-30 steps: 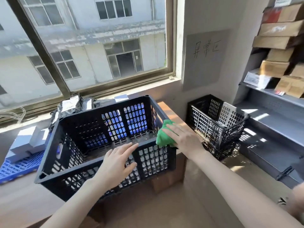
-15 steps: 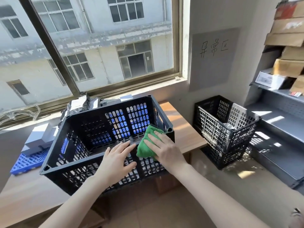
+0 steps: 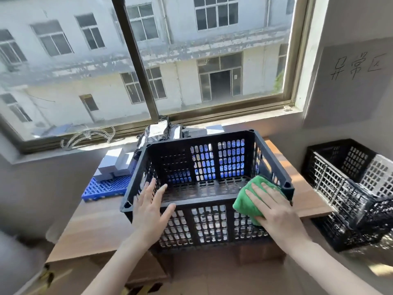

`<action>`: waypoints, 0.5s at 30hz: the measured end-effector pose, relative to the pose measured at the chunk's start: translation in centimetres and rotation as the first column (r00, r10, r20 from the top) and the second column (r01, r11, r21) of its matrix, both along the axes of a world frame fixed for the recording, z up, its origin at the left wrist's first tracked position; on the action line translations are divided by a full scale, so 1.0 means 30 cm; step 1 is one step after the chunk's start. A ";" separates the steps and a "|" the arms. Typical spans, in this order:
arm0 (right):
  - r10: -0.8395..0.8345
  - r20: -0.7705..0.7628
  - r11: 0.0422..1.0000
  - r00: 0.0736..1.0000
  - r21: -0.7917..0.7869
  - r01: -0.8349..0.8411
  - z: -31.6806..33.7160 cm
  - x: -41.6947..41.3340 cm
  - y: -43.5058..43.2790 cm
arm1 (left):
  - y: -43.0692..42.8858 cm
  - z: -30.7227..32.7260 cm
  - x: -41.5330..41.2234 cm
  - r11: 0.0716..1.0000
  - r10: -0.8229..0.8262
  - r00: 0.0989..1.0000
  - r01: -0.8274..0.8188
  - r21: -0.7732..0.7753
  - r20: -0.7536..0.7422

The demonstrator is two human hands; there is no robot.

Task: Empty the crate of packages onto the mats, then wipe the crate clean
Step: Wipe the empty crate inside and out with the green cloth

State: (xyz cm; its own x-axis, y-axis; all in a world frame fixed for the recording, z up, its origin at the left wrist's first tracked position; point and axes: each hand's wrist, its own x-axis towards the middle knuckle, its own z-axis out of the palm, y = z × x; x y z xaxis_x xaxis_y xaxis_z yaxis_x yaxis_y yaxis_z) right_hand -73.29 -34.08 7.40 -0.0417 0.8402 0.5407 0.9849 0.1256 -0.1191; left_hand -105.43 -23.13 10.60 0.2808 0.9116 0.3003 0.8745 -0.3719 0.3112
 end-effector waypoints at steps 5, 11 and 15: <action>0.191 0.087 0.981 0.978 -0.034 -0.189 0.016 -0.264 0.103 | 0.021 -0.044 -0.133 0.986 0.154 0.988 -0.152 -0.061 0.024; 0.341 0.111 0.938 0.933 -0.097 -0.331 0.028 -0.533 0.248 | 0.077 -0.080 -0.293 0.987 0.140 0.982 -0.128 -0.100 0.127; 0.457 0.128 0.883 0.880 -0.184 -0.431 0.035 -0.713 0.334 | 0.140 -0.092 -0.401 0.972 0.087 0.968 -0.031 -0.234 0.235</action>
State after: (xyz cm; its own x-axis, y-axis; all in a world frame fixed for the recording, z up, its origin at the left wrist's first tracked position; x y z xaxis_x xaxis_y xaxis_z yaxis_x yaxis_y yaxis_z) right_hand -94.70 -24.07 8.44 -0.5059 0.7808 0.3667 0.8364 0.5480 -0.0129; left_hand -117.46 -18.93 7.85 0.1691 0.9761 0.1364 0.7806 -0.2171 0.5862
